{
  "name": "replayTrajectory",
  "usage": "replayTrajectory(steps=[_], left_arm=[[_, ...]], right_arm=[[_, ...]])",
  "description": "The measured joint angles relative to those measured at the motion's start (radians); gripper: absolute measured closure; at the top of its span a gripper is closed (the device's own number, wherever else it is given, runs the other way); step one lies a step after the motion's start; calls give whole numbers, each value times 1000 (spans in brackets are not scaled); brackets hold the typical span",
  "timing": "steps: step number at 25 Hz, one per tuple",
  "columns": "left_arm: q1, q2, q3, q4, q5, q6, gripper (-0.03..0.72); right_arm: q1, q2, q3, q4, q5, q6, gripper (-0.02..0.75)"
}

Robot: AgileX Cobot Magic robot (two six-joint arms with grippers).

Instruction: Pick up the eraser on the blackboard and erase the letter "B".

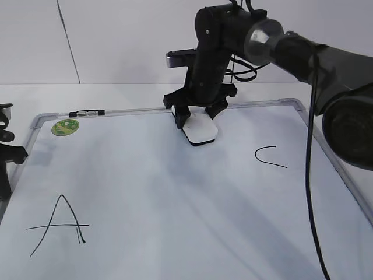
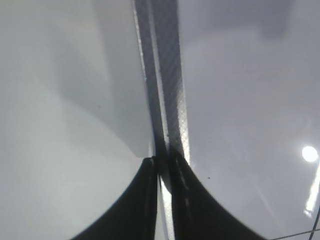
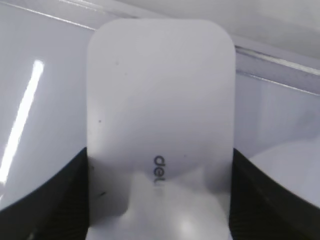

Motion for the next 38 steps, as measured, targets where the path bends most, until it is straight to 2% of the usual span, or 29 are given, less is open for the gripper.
replayTrajectory(steps=[11, 14, 28, 38], left_arm=[[0, 0, 0, 2, 20, -4, 651], [0, 0, 0, 2, 27, -4, 651], [0, 5, -12, 13, 28, -5, 651], [-2, 7, -16, 36, 4, -5, 651]], right_arm=[[-12, -188, 11, 17, 11, 0, 231], [-12, -263, 62, 26, 11, -2, 231], [-12, -769, 654, -56, 11, 26, 232], [-12, -949, 968, -87, 11, 110, 232]])
